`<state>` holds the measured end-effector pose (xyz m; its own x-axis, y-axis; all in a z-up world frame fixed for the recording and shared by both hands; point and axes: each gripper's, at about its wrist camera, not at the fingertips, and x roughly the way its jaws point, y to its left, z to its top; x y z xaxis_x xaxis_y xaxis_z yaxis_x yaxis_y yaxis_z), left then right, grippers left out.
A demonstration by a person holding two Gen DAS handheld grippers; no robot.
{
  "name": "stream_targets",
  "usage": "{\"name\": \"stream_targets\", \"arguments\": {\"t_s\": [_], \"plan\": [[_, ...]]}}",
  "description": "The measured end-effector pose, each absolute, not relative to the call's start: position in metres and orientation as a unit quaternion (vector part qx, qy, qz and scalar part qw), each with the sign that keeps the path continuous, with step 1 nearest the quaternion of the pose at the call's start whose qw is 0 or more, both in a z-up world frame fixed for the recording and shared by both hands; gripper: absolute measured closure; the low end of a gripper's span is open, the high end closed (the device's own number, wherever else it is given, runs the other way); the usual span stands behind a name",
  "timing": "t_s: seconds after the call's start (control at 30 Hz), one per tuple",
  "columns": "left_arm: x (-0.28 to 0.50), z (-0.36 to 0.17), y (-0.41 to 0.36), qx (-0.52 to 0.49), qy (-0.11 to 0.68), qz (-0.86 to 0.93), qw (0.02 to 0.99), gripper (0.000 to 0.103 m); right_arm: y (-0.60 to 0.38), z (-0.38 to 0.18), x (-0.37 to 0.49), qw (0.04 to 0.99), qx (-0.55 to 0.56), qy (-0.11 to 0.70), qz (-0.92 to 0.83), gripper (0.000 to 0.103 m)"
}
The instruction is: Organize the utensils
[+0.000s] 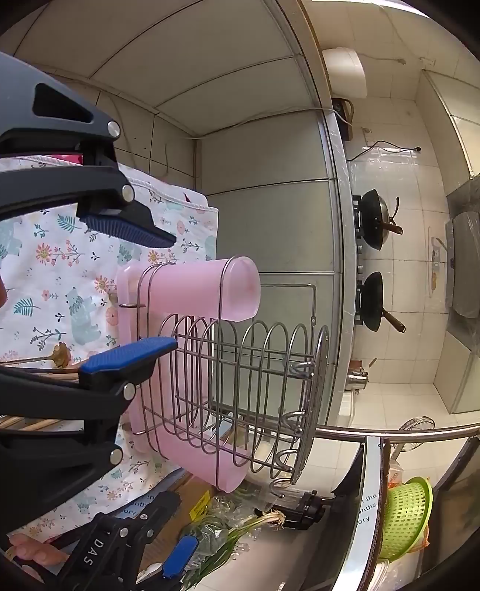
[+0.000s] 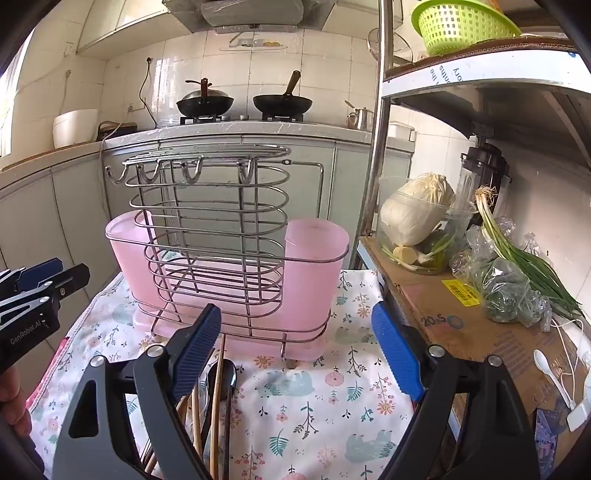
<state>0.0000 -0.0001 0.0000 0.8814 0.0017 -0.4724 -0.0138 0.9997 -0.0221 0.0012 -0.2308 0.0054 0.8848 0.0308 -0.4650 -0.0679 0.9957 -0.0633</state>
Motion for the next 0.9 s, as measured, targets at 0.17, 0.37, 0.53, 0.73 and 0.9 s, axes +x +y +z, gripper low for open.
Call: {"name": "stream_targets", "arguments": {"t_s": [0.17, 0.37, 0.53, 0.73, 0.9], "plan": [[-0.001, 0.0003, 0.0002, -0.015, 0.242, 0.006, 0.97, 0.053, -0.2322, 0.0041, 0.0008, 0.971, -0.036, 0.236, 0.022, 0.019], [-0.0007, -0.0023, -0.0004, -0.014, 0.244, 0.004, 0.97, 0.053, -0.2287, 0.0036, 0.0014, 0.971, -0.039, 0.234, 0.021, 0.019], [-0.0001, -0.0003, 0.0014, -0.015, 0.244, 0.004, 0.97, 0.053, -0.23, 0.0059, 0.0007, 0.971, -0.041, 0.234, 0.023, 0.019], [-0.0014, 0.0012, 0.003, -0.014, 0.243, 0.003, 0.97, 0.053, -0.2299, 0.0058, 0.0004, 0.971, -0.041, 0.234, 0.023, 0.019], [-0.0018, 0.0016, 0.0038, -0.015, 0.244, 0.003, 0.97, 0.053, -0.2298, 0.0057, 0.0003, 0.971, -0.042, 0.234, 0.023, 0.019]]}}
